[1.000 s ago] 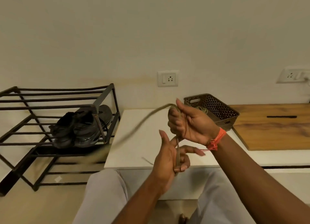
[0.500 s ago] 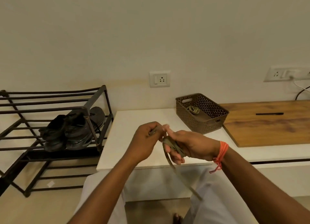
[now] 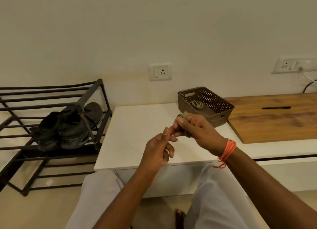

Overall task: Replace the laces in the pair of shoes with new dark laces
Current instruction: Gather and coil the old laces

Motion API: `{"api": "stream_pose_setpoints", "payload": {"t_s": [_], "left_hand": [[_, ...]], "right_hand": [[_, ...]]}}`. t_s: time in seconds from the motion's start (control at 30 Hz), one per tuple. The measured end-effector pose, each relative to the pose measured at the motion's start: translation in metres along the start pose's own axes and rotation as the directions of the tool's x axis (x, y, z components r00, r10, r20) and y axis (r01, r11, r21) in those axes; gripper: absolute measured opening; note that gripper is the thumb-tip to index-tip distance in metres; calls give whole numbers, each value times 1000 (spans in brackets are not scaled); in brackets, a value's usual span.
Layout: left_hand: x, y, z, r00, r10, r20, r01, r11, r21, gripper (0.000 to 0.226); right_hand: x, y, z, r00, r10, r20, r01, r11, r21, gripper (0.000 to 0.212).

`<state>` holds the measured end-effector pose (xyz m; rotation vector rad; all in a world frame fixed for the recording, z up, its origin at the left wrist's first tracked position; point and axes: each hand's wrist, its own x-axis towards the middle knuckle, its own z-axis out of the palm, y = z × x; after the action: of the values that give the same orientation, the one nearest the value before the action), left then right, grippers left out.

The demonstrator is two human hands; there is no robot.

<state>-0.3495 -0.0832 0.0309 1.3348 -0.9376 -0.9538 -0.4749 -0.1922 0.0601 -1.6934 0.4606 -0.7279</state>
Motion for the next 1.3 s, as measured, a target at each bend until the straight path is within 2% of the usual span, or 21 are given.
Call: {"api": "stream_pose_setpoints", "payload": {"t_s": [0.03,0.07,0.1,0.13,0.2,0.23,0.33,0.4,0.47,0.53,0.6,0.67,0.73,0.77,0.83,0.93,1.07,1.13,1.2,1.23,1.3], "left_hand": [[5,-6,0,977,154,-146,-142,986,89,52],[9,-11,-2,904,330,-271,-288,940,185,47],[14,-15,-6,821,463,-334,-386,881,273,42],[19,-16,-7,791,526,-313,-439,844,309,39],[25,-11,-5,905,418,-84,-404,903,148,59],[26,-9,0,956,290,47,-289,957,-20,73],[20,-16,22,956,46,291,38,960,-278,92],[7,-26,35,942,-25,333,115,961,-253,77],[-4,-31,37,942,-30,334,42,999,-29,50],[-6,-31,24,932,32,360,-131,958,254,36],[0,-25,3,943,117,311,-260,842,472,35],[10,-16,-16,938,242,248,-346,650,677,34],[17,-14,-22,901,367,232,-413,564,715,31],[19,-16,-21,889,404,216,-429,569,701,30],[24,-22,-13,893,400,205,-438,673,596,32],[20,-37,-3,926,287,246,-358,876,322,54],[15,-44,7,893,400,206,-442,864,240,60],[17,-41,12,884,443,150,-465,866,182,58],[22,-39,16,876,471,105,-483,854,194,55],[24,-40,17,871,485,86,-491,843,219,54],[30,-45,18,859,509,47,-501,819,279,49]], "right_hand": [[0,0,1,1000,20,0,-20,1000,-5,30],[-1,0,1,999,49,3,-49,999,-3,29],[-1,-2,2,997,82,18,-82,997,-3,29],[-1,-4,3,992,116,55,-116,993,1,30],[-1,-8,4,974,175,146,-191,976,101,30],[-1,-12,4,966,198,165,-231,948,218,30],[3,-24,5,966,239,93,-247,768,591,27],[8,-22,3,974,228,-1,-168,721,672,28],[12,-10,0,983,169,-70,-109,850,515,29],[11,6,-1,987,107,-116,-101,993,58,29],[3,22,2,989,150,6,-142,952,-271,37],[-5,28,6,946,279,166,-218,925,-311,52],[-8,26,7,884,409,226,-357,903,-239,67],[-8,24,8,846,466,257,-434,884,-174,79],[-9,20,7,788,497,363,-537,843,11,89],[-10,25,1,749,421,512,-594,768,238,85],[-3,33,-1,717,238,655,-656,549,518,72],[1,36,4,741,197,642,-646,474,599,68],[5,35,8,793,243,559,-600,473,645,65],[6,33,10,821,323,470,-569,519,638,64],[7,29,14,861,485,154,-484,688,541,61]]}}
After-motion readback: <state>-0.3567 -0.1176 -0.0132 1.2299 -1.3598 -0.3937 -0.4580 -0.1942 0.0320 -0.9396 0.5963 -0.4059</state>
